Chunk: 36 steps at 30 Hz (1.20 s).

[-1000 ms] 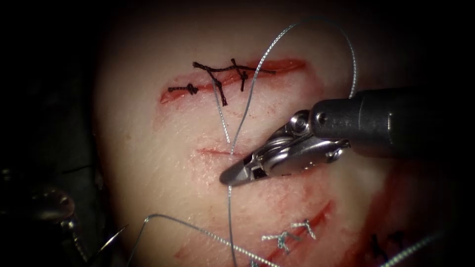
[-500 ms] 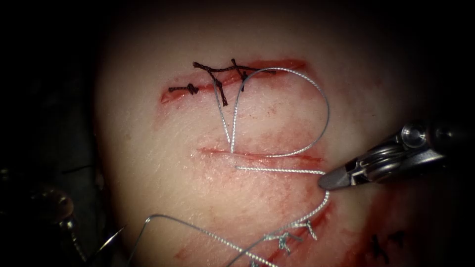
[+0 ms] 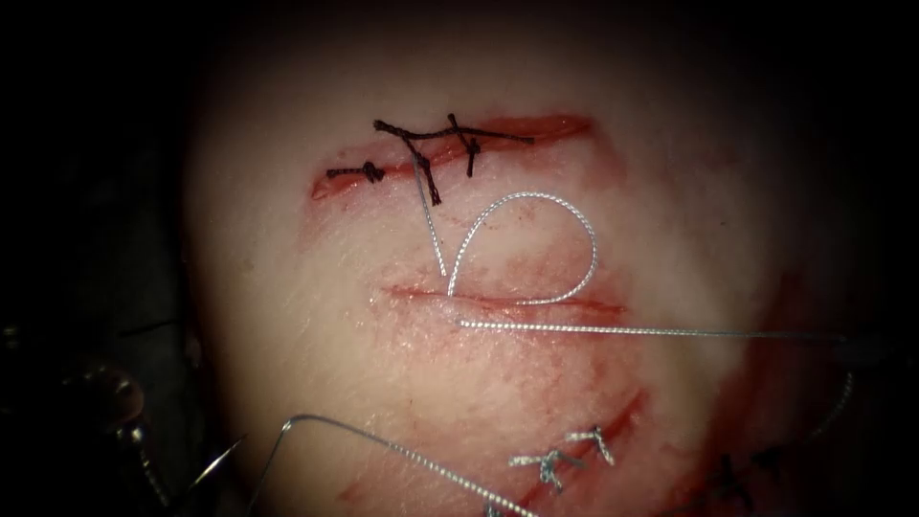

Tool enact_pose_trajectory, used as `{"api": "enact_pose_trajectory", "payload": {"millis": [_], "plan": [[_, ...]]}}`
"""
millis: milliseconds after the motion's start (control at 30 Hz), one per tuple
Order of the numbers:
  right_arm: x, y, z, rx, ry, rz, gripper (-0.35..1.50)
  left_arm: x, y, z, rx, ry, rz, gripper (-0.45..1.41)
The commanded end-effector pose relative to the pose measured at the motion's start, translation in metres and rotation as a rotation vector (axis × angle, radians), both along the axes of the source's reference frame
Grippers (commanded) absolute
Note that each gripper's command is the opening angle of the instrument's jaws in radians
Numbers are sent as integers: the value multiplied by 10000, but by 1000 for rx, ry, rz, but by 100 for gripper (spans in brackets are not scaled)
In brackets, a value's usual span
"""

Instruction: Wound Closure

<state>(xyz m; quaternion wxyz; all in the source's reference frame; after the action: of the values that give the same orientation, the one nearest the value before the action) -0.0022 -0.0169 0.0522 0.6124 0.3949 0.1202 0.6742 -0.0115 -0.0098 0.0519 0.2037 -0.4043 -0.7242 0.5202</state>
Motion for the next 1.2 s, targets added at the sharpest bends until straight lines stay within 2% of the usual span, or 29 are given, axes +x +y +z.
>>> {"api": "enact_pose_trajectory", "payload": {"millis": [33, 267, 467, 667, 1000, 1200], "plan": [[-19, 0, 6, -11, -31, 7, -35, -5, -3, 5, 1, 0, 0, -45], [-87, 9, 7, -45, -106, 43, -35, -5, -3, 6, 1, 0, 0, -45], [-149, 27, 1, -84, -174, 88, -35, -5, -3, 5, 1, 0, 0, -45], [-202, 29, 0, -94, -231, 127, -35, -5, -3, 5, 1, 0, 0, -45], [-252, 27, -5, -80, -273, 210, -35, -6, -3, 6, 1, 0, 0, -45], [-264, 23, -7, -104, -286, 226, -35, -6, -3, 5, 1, 1, -1, -45]]}}
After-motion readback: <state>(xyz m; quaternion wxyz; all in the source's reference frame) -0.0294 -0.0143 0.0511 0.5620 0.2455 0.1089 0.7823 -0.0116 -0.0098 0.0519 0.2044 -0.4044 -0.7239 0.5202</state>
